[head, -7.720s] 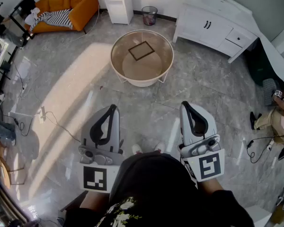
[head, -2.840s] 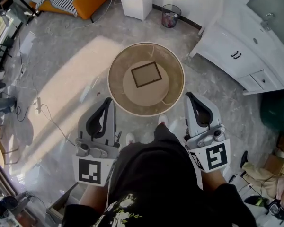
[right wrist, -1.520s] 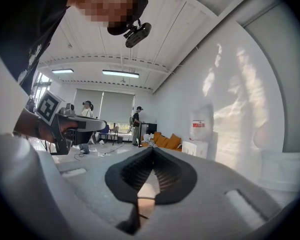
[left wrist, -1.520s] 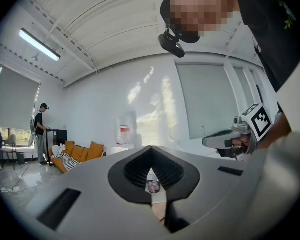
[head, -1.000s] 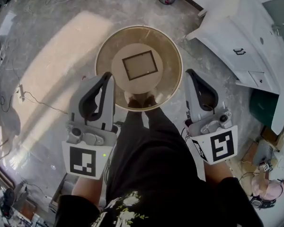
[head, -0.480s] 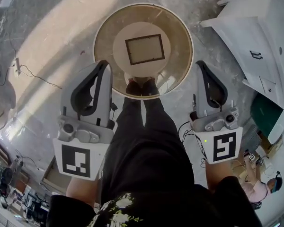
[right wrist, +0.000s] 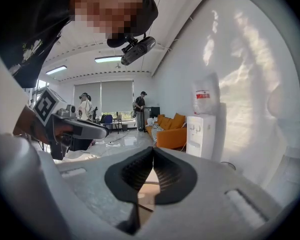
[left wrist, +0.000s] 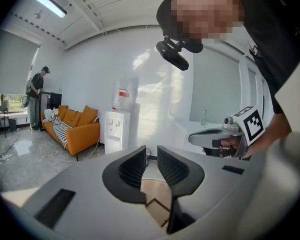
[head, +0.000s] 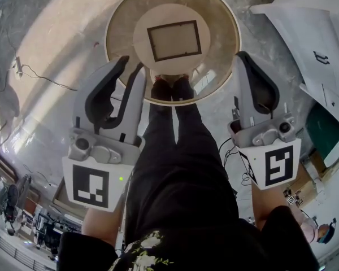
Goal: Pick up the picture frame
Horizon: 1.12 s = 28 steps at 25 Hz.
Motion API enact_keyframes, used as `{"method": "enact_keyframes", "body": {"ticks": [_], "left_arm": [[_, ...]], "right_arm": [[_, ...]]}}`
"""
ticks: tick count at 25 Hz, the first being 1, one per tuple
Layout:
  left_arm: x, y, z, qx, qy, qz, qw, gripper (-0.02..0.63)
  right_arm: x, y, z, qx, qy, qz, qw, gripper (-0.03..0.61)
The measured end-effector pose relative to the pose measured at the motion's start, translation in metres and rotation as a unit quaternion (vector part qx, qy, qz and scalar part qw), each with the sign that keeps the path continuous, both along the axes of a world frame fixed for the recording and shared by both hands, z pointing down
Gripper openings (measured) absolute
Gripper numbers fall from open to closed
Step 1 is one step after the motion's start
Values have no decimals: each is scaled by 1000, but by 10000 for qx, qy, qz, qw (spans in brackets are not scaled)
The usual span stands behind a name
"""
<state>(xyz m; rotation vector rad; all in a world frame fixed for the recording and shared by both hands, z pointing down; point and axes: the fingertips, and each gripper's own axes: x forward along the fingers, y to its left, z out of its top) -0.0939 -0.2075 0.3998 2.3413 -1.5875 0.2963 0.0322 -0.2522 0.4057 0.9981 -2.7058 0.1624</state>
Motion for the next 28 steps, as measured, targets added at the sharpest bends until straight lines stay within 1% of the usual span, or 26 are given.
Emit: {"method": "enact_keyframes", "body": {"ticks": [1, 2, 3, 4, 9, 16, 19, 23, 28], "left_arm": [[2, -1, 9, -43, -11, -8, 10000, 84], [4, -1, 18, -95, -22, -17, 10000, 84], [5, -1, 28, -153, -27, -27, 9999, 84], [6, -1, 38, -216, -27, -40, 9998, 89], [9, -4, 84, -559, 44, -88, 9984, 103], [2, -8, 136, -855, 87, -199, 9961, 120], [-2, -11, 161, -944, 124, -222, 9952, 126], [-11, -11, 196, -1173, 180, -291, 9925, 143], [-19, -9, 235, -1394, 196, -308, 9896, 144]], "right_arm": [[0, 0, 9, -82, -25, -28, 10000, -2], [0, 0, 18, -195, -59, -65, 9998, 36], [-1, -1, 28, -324, -101, -97, 9994, 131], [-2, -1, 37, -438, -135, -111, 9989, 137], [4, -12, 82, -713, -13, -13, 9975, 137], [5, -14, 141, -1020, 112, 26, 9947, 124], [2, -15, 162, -1042, 209, 8, 9943, 124], [-3, -18, 190, -1120, 336, 14, 9931, 123], [-4, -19, 227, -1259, 421, 64, 9911, 123]]}}
